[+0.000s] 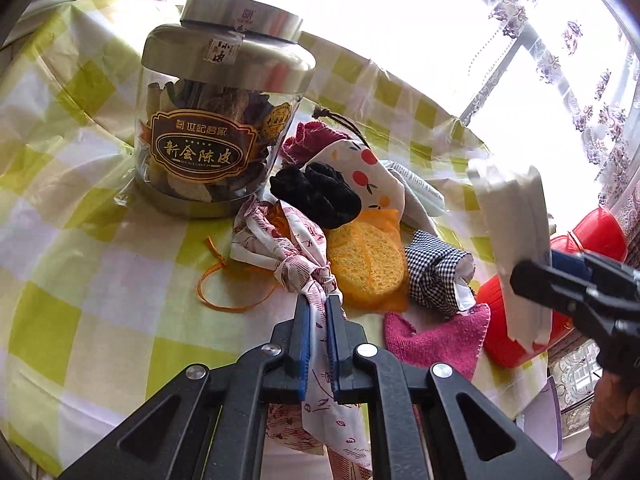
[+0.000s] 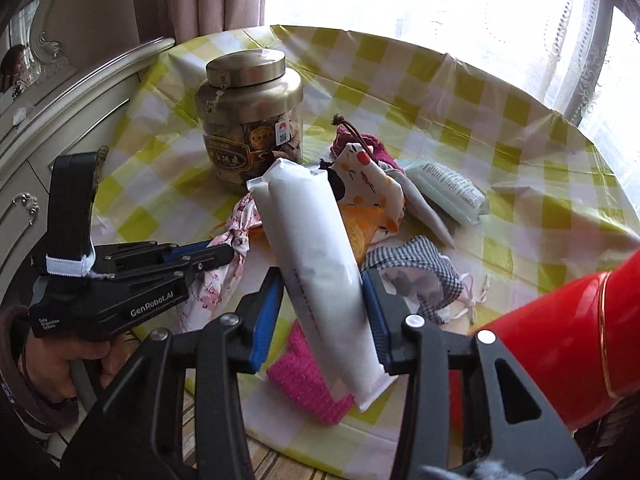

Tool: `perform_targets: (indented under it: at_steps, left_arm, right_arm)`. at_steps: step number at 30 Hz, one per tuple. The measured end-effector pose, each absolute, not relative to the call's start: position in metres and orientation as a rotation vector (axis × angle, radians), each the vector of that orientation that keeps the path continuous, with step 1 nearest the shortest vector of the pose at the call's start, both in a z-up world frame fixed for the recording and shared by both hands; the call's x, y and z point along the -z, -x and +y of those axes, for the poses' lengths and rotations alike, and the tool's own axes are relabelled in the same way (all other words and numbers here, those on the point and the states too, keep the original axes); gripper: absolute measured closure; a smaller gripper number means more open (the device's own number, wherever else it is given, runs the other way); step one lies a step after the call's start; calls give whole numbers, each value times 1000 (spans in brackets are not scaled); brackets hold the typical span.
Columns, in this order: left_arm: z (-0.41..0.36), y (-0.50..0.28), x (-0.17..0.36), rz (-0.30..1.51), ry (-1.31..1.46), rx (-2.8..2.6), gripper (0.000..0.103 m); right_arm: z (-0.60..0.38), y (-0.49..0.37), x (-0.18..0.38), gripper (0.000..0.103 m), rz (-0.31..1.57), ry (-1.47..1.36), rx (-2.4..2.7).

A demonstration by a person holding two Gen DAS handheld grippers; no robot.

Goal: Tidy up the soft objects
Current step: 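Carry the scarf and white towel to the white box and release both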

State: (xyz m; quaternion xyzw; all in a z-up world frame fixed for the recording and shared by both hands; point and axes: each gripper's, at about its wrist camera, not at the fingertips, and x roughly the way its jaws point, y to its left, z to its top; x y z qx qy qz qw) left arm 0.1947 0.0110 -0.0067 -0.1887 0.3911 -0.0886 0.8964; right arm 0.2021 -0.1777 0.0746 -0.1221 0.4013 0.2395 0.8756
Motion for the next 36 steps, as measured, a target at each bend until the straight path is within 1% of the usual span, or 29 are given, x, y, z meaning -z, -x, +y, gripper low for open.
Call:
perform_targets:
  at_steps: [10, 18, 25, 36]
  left_arm:
    - [11, -137, -8, 812, 433, 192, 95]
    - [-7, -99, -24, 788, 384, 204, 95]
    - [-40, -76, -41, 769, 326, 288, 95]
    - [-116, -56, -56, 776, 239, 473, 95]
  right_arm:
    - [-219, -137, -51, 58, 875, 171, -446]
    - [-253, -100, -41, 58, 893, 123, -411]
    - [-296, -73, -45, 58, 879, 67, -337]
    - [-377, -35, -59, 58, 848, 37, -146]
